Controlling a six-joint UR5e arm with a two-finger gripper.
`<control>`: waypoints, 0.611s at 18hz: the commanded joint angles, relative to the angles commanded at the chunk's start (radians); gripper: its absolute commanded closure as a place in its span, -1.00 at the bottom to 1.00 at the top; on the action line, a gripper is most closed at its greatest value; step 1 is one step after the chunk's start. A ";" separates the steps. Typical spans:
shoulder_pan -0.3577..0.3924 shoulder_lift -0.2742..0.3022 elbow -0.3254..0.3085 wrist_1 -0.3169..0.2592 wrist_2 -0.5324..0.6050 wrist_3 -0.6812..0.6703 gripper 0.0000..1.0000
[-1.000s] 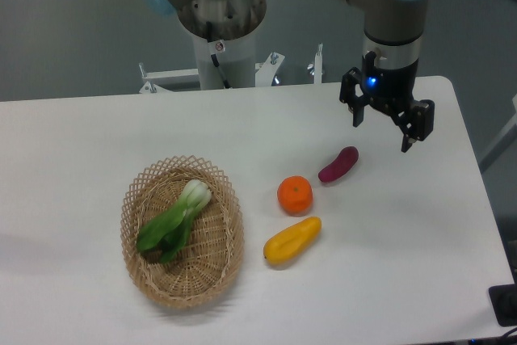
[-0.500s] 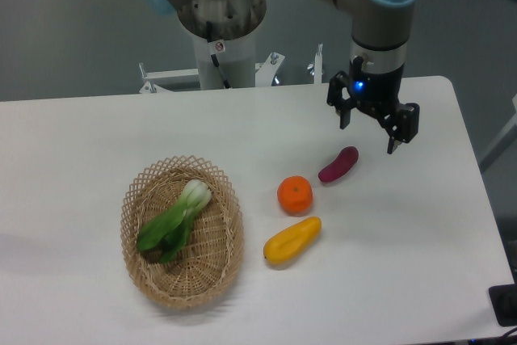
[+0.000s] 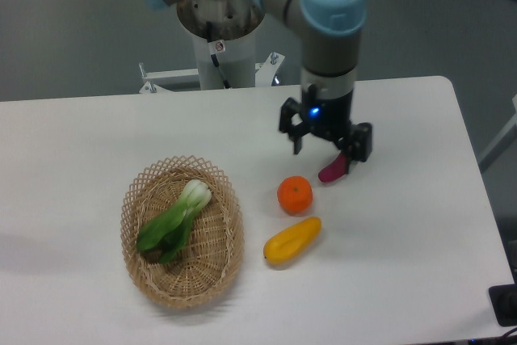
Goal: Pick up the green vegetable from the basket
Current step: 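Move the open gripper over the wicker basket toward the bok choy, then lower the gripper onto the green bok choy and close on it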
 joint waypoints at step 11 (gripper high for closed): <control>-0.207 -0.072 -0.152 0.085 0.000 -0.084 -1.00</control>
